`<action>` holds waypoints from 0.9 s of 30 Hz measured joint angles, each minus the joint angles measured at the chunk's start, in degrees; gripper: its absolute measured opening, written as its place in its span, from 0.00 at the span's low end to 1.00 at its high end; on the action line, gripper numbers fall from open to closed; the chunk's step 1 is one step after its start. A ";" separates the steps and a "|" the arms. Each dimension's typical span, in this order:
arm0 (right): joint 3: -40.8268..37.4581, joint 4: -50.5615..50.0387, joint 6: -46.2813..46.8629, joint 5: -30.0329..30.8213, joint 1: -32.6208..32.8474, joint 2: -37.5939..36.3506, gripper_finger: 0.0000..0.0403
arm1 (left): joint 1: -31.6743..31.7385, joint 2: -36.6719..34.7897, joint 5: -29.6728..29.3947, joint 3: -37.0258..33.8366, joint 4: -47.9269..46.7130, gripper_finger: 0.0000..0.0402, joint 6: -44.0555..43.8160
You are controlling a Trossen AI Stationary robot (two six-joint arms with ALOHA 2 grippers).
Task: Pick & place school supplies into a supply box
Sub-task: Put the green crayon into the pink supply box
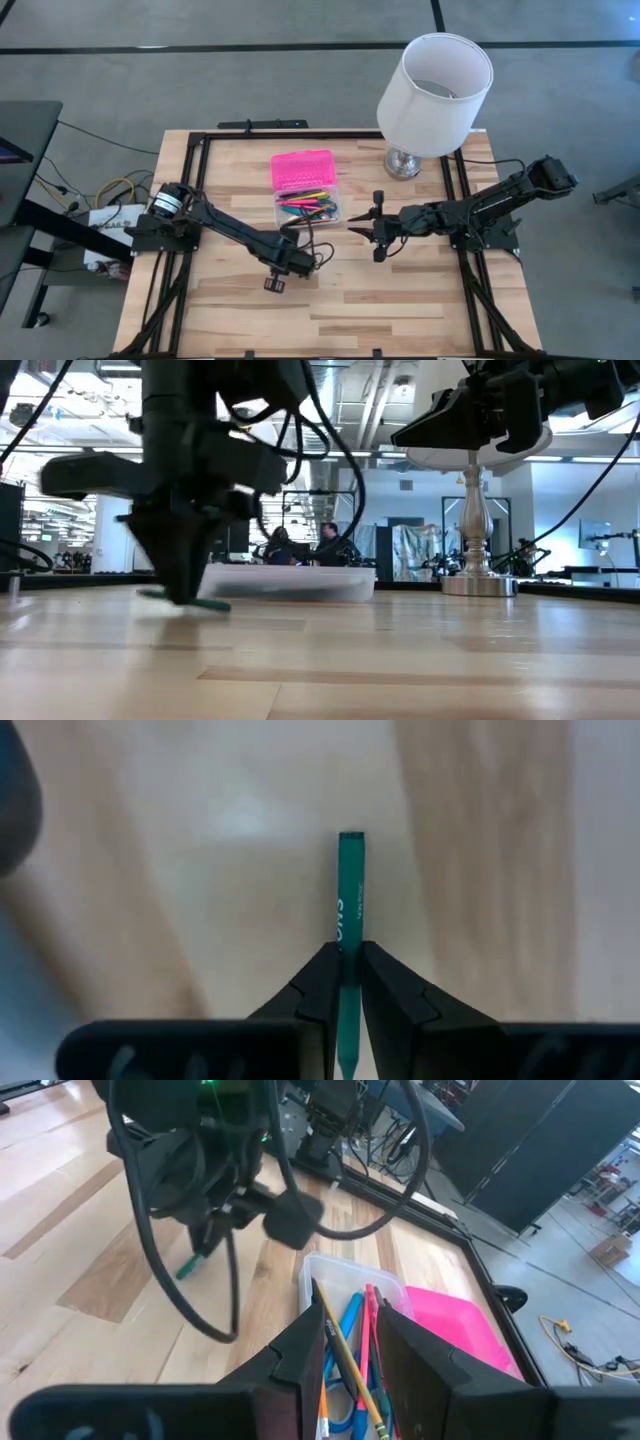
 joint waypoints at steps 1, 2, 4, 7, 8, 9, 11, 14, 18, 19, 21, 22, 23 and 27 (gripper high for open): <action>0.00 0.02 0.00 0.00 0.00 0.00 0.23 | 0.00 0.00 -1.11 0.72 -1.13 0.07 0.36; 0.00 -0.02 -0.02 0.00 0.00 0.00 0.23 | 0.09 -0.01 -2.55 1.41 -1.99 0.07 0.60; 0.00 -0.04 0.00 -0.01 0.00 0.00 0.23 | 0.28 -0.03 -5.58 2.37 -4.19 0.07 0.83; 0.00 -0.04 0.00 -0.01 0.00 0.00 0.23 | 0.76 -0.04 -8.82 3.38 -6.98 0.07 1.27; 0.00 -0.04 0.00 -0.02 0.00 0.00 0.23 | 0.95 -0.06 -9.82 3.80 -7.75 0.07 1.76; 0.00 -0.04 0.00 -0.02 0.00 0.00 0.23 | 1.20 -0.12 -11.06 4.15 -8.87 0.07 2.26; 0.00 -0.04 -0.01 0.00 0.00 0.00 0.23 | 1.77 -0.15 -13.92 4.83 -11.40 0.07 2.76; 0.00 -0.06 0.00 -0.01 0.00 0.00 0.23 | 3.13 -0.20 -17.51 5.90 -13.30 0.07 2.87; 0.00 -0.06 0.00 0.00 0.00 0.00 0.23 | 5.61 -0.26 -19.09 7.04 -14.58 0.07 5.13; 0.00 -0.04 0.00 0.00 0.00 0.00 0.23 | 6.32 -0.26 -19.16 7.21 -14.52 0.07 5.81; 0.00 -0.07 0.00 0.00 0.00 0.00 0.23 | 7.78 -0.27 -19.15 7.58 -14.41 0.07 6.90; 0.00 -0.07 -0.01 -0.02 0.00 0.00 0.23 | 8.56 -0.33 -19.15 7.67 -14.22 0.07 7.29; 0.00 -0.07 0.00 0.00 0.00 0.00 0.23 | 9.34 -0.35 -19.15 7.67 -14.02 0.07 7.79; 0.00 -0.82 0.00 0.00 0.00 0.00 0.23 | 12.51 -0.35 -19.08 7.68 -12.53 0.07 9.31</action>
